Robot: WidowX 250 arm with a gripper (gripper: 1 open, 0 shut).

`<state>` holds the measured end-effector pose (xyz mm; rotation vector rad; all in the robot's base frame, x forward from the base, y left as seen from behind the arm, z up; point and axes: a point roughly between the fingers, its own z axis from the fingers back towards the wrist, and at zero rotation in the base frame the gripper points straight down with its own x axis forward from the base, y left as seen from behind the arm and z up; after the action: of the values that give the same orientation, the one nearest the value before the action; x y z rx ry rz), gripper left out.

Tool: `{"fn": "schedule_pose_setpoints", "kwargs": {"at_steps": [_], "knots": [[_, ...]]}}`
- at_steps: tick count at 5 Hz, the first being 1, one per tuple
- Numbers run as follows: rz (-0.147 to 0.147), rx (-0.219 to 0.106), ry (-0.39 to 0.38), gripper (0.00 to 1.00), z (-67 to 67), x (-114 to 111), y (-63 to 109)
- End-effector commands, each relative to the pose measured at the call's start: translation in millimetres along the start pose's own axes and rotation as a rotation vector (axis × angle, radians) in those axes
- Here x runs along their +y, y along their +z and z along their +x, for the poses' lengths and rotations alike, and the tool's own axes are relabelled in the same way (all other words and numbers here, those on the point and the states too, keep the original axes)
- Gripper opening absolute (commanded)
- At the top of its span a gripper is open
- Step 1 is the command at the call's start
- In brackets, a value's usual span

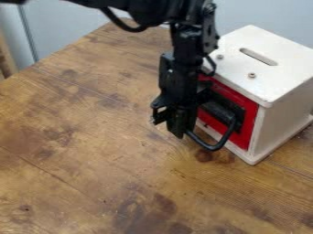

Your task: Open the drawer

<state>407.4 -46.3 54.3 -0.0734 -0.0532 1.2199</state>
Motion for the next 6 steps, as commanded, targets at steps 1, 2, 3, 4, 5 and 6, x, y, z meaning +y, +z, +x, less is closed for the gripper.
{"fn": "schedule_pose_setpoints", "kwargs": {"at_steps": [1, 2, 3, 4, 5, 6], "knots": [[-0.138, -0.125, -0.013, 0.0, 2.6, -8.6, 2.3], [-0.074, -0.271, -0.046, 0.0, -5.0, -6.3, -1.8], [0.124, -0.323, -0.091, 0.0, -5.6, -1.2, -7.5], [0.308, -0.197, -0.078, 0.0, 2.5, 3.2, -6.1], [0.303, 0.061, 0.0, 1.0, 24.1, 7.8, -3.3], [0.057, 0.218, -0.034, 0.0, 22.3, 6.1, -10.0]]}}
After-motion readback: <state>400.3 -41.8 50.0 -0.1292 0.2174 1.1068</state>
